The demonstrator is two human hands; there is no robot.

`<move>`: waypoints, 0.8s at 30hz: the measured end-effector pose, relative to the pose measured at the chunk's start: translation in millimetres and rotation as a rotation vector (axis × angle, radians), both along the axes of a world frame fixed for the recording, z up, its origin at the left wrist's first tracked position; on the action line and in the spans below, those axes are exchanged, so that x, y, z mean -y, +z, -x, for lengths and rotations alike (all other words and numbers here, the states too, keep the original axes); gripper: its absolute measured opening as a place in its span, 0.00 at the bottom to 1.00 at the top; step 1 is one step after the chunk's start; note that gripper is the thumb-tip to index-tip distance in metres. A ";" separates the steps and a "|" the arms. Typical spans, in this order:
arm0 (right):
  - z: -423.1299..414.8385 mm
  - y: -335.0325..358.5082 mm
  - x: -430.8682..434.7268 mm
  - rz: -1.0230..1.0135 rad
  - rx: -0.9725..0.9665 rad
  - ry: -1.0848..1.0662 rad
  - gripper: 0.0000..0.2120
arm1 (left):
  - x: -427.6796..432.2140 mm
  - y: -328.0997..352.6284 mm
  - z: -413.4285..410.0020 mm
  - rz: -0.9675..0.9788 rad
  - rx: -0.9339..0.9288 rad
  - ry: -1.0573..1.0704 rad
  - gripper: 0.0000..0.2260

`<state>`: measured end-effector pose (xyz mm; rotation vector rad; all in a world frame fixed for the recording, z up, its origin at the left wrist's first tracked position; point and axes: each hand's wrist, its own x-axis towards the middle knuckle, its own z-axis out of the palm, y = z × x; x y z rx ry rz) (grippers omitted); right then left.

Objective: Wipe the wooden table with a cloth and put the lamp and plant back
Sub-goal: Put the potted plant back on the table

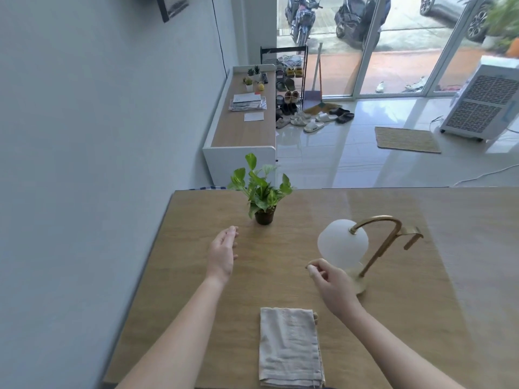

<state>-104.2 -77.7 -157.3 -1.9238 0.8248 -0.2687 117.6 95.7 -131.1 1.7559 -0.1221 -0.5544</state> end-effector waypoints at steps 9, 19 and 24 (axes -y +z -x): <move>-142.4 -3.1 -8.5 -0.500 0.183 -0.245 0.17 | 21.3 -30.4 -74.3 0.046 -0.191 -0.166 0.30; -224.4 -26.3 9.6 -0.724 0.303 -0.493 0.14 | 67.1 -43.4 -116.0 0.090 -0.316 -0.275 0.28; -236.0 -31.0 11.9 -0.741 0.312 -0.506 0.15 | 71.0 -49.3 -119.7 0.126 -0.317 -0.279 0.18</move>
